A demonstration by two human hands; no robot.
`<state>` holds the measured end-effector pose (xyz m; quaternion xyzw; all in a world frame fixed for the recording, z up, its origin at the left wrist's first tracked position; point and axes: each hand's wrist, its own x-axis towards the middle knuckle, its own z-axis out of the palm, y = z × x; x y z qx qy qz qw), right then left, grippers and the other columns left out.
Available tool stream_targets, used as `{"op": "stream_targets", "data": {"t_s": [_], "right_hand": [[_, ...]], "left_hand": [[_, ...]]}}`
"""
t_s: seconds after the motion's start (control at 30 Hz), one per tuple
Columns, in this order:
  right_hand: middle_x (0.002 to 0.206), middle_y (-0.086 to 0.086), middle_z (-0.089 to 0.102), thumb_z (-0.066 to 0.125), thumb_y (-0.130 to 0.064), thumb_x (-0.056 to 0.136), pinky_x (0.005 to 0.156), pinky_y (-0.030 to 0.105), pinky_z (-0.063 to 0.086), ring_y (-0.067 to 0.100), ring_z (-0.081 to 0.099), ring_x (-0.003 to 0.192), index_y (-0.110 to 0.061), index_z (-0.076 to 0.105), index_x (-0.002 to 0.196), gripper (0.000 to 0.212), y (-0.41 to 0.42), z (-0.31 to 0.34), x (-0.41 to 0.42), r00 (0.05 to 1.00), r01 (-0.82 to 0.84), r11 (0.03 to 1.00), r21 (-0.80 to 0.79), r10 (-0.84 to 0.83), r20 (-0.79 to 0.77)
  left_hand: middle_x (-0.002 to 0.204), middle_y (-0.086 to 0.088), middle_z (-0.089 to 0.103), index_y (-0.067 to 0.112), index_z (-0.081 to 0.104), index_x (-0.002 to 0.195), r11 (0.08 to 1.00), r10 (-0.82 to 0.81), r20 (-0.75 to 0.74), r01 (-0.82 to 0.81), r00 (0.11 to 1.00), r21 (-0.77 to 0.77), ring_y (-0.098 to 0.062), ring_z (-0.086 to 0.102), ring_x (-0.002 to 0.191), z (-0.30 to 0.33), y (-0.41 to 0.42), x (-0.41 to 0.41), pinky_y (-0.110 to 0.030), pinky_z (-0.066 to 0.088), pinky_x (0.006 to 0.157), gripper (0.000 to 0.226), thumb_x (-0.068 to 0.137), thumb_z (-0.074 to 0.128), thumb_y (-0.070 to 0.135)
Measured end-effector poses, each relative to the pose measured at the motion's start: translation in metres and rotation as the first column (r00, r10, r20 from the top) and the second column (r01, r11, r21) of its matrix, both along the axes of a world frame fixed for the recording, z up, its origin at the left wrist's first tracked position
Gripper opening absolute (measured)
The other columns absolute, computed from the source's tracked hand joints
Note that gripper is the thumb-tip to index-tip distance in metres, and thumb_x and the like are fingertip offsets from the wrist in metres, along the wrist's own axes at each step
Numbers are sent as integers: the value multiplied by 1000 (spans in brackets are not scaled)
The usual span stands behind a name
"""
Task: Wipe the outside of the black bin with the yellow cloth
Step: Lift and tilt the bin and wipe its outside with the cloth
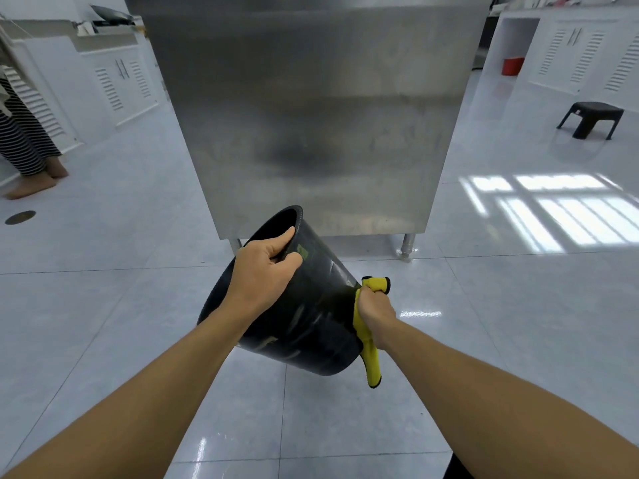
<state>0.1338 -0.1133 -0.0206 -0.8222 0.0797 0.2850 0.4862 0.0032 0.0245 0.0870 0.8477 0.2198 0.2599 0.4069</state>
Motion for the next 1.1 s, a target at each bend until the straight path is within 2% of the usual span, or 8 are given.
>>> {"op": "stream_targets", "data": {"t_s": [0.1,0.2,0.37,0.63,0.73,0.83,0.97,1.1], "right_hand": [[133,19,57,27,-38,104,111,53,41,39,54,120,-7,55,134,51,2,1,1,999,36,999,-9,-36,-19],[132,19,56,27,-39,104,110,54,40,40,54,119,-7,53,140,54,4,1,-3,997,72,997,-14,-72,-23],[123,16,59,26,-44,102,106,54,43,39,55,113,-8,59,129,56,4,4,-4,993,120,992,-42,-118,30],[135,18,54,28,-45,105,102,49,39,40,50,123,-9,58,129,53,-7,19,14,979,168,982,-90,-155,136],[130,17,56,26,-48,105,98,47,40,39,52,120,-10,60,118,53,-13,21,17,974,193,977,-94,-179,140],[126,17,59,25,-50,103,100,49,41,38,53,116,-10,60,115,55,-16,22,19,968,216,972,-95,-200,149],[128,19,58,25,-47,104,94,46,39,39,51,118,-8,60,120,55,-20,25,22,963,208,968,-139,-178,202],[139,21,49,23,-44,107,99,47,36,39,44,129,-7,54,136,56,-24,35,19,960,164,971,-172,-117,254]], "left_hand": [[97,12,71,35,51,146,985,56,-98,-39,994,167,-11,64,79,2,-2,2,-43,60,81,52,95,54,32],[101,9,63,38,39,153,960,96,-232,-29,968,278,-11,58,80,5,-3,4,-41,56,76,58,96,50,35],[138,4,51,28,25,154,984,-54,-264,96,963,150,-24,55,120,-5,4,3,-46,52,97,69,89,47,20],[124,-4,58,21,36,122,993,-116,-127,115,985,-18,-22,62,106,-16,16,2,-14,56,66,45,91,63,2],[122,6,61,20,44,129,990,-140,-95,136,986,-48,-9,60,103,-13,13,4,-10,53,76,43,94,57,-1],[134,8,60,30,40,151,987,-160,-178,152,971,-59,-13,58,115,-16,20,6,-28,54,93,66,94,52,0],[153,6,44,41,16,159,975,-205,-270,174,941,-138,-14,60,114,-22,22,2,-29,57,86,88,91,52,-1],[129,7,55,29,23,157,984,-171,-230,156,958,-85,-16,59,108,-30,11,0,-10,46,75,80,90,53,-4]]}}
